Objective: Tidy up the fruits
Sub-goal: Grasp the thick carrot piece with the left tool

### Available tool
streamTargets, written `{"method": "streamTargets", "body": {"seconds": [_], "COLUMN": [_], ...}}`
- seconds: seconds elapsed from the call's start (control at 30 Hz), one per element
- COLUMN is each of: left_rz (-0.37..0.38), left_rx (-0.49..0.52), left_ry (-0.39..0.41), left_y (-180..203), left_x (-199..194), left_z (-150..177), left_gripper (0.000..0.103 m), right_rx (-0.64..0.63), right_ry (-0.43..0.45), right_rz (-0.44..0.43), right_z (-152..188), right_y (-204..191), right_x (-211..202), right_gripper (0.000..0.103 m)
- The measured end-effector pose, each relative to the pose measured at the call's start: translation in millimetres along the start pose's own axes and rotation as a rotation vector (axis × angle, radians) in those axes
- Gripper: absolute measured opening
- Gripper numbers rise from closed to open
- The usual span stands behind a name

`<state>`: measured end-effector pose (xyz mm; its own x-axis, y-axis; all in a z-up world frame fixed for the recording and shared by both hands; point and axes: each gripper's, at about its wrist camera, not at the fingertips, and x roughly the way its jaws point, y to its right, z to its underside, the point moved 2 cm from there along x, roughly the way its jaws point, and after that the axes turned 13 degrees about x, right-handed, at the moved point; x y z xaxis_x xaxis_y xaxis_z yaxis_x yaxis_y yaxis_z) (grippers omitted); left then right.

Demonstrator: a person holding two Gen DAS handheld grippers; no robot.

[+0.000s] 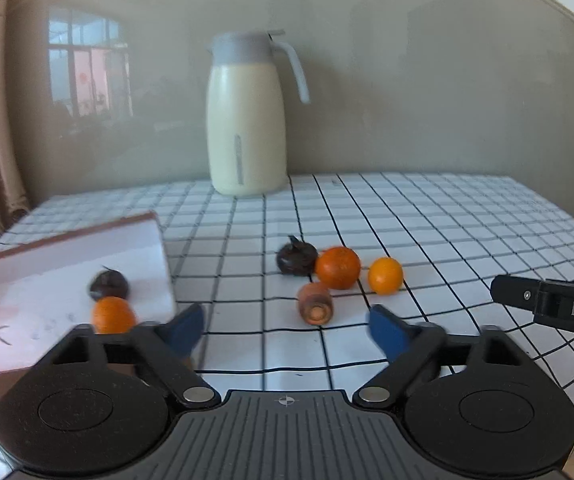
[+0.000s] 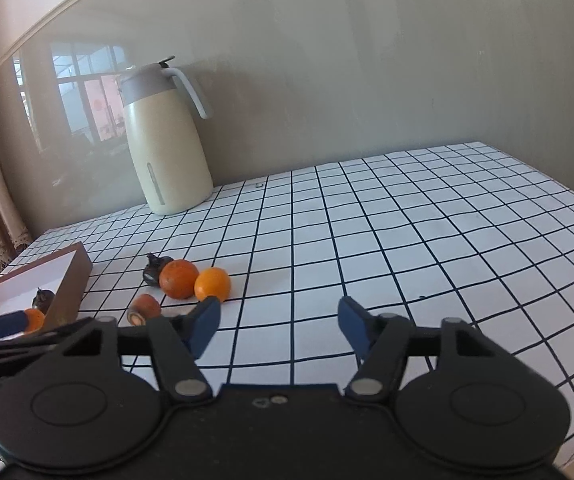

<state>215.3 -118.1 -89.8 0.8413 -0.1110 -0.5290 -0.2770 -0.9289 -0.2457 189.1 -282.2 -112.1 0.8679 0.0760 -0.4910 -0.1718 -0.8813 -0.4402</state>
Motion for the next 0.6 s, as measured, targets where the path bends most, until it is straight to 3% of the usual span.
{"method": "streamTargets", "body": {"seconds": [0.07,0.2,0.43,0.6], "left_rz": [0.004,0.006,-0.012,0.001], "left_rx": [-0.01,-0.004,-0.008,-0.033], "left_ry": [-0.01,-0.02,-0.04,-0.063], "left_y": [5,14,21,21], "left_x": [12,33,68,81], "left_z": [-1,-3,-4,-3], "left_gripper": [0.085,0.069,0.065,0.046], "right_rx": [0.001,-0.008,-0.014,-0.023], "right_ry": [-0.006,-0.02,-0.054,-0.066], "right_rz": [-0.004,-0.014,-0.042,-0.066], "right_z": [-1,-3,-5,-8], "right_y": [1,1,-4,-12], "right_x": [5,15,39,55], "right_gripper": [0.056,0.051,0.047,0.044]}}
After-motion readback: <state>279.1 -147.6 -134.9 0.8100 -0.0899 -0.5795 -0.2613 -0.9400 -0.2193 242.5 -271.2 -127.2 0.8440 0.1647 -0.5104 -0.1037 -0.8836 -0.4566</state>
